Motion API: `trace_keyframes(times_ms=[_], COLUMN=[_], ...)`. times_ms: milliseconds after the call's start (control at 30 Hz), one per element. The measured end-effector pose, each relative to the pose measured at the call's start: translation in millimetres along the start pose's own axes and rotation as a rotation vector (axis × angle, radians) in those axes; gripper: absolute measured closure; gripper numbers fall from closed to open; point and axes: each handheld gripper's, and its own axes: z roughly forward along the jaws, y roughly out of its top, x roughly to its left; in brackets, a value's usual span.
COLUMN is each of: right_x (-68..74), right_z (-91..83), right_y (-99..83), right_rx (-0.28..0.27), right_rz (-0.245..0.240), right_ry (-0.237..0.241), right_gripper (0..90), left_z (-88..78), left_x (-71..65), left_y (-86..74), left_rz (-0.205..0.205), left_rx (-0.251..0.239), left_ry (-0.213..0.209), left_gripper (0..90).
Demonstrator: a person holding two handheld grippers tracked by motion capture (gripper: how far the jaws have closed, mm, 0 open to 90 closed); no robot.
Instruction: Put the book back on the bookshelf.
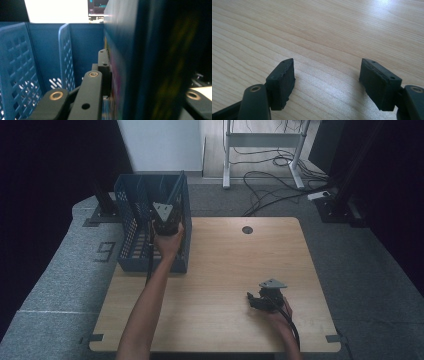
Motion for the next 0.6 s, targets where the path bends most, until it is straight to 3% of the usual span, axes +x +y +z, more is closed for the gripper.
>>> trace_keyframes(times_ms=[167, 267, 400, 600], right_x=[0.0, 0.0, 0.1, 0.1], right_z=[-0.1, -0.2, -0.3, -0.3], right_y=[-0.1, -0.2, -0.3, -0.3], right_rx=[0.0, 0.0, 0.0, 0.0], right_rz=[0.001, 0.001, 0.002, 0.002], right_ry=[0.0, -0.001, -0.003, -0.003], right_gripper=[27.8, 27.8, 27.8, 27.7], left_z=[-5.1, -8.3, -10.3, -10.3], left_x=[-1.2, -4.5, -3.9, -1.7], left_y=[-6.0, -7.5, -5.9, -7.4], left_rz=[0.025, 0.044, 0.029, 0.024], left_rx=[0.019, 0.026, 0.05, 0.097], left_ry=[-0.037, -0.056, -0.097, -0.125], left_gripper=[76.5, 65.0, 53.3, 45.0])
